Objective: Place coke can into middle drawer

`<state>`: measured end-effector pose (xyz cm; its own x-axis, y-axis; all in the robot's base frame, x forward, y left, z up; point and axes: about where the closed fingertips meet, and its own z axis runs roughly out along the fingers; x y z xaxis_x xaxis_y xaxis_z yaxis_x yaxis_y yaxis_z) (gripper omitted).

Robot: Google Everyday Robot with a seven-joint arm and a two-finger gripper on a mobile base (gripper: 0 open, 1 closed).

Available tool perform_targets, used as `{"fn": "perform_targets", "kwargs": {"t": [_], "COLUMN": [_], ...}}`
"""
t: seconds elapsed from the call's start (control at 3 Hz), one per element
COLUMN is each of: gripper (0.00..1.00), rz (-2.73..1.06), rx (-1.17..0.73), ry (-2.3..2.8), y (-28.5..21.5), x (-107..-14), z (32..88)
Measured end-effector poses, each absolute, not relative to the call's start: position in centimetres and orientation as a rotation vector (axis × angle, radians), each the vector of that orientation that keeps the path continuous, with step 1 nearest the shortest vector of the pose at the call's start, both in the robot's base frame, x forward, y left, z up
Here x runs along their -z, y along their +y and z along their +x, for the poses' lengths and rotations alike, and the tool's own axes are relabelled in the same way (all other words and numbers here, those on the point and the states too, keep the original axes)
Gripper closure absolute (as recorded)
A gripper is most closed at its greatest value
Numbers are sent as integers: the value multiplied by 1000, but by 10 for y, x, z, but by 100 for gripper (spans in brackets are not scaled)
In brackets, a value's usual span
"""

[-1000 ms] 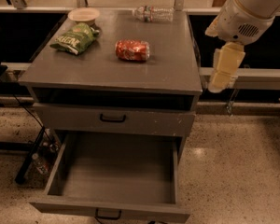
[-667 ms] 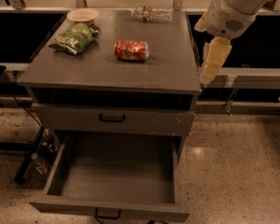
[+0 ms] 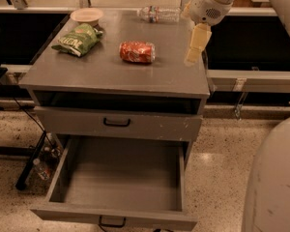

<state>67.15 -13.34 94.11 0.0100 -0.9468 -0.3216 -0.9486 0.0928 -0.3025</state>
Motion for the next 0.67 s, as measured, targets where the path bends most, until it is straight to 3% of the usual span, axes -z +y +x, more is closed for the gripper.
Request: {"fn": "perform_targets", "kwargs": {"t": [0.67], "gripper": [0], "rz": [-1804], "rx": [-64], "ry": [1839], "y": [-98], "x": [-926], "z": [720]}}
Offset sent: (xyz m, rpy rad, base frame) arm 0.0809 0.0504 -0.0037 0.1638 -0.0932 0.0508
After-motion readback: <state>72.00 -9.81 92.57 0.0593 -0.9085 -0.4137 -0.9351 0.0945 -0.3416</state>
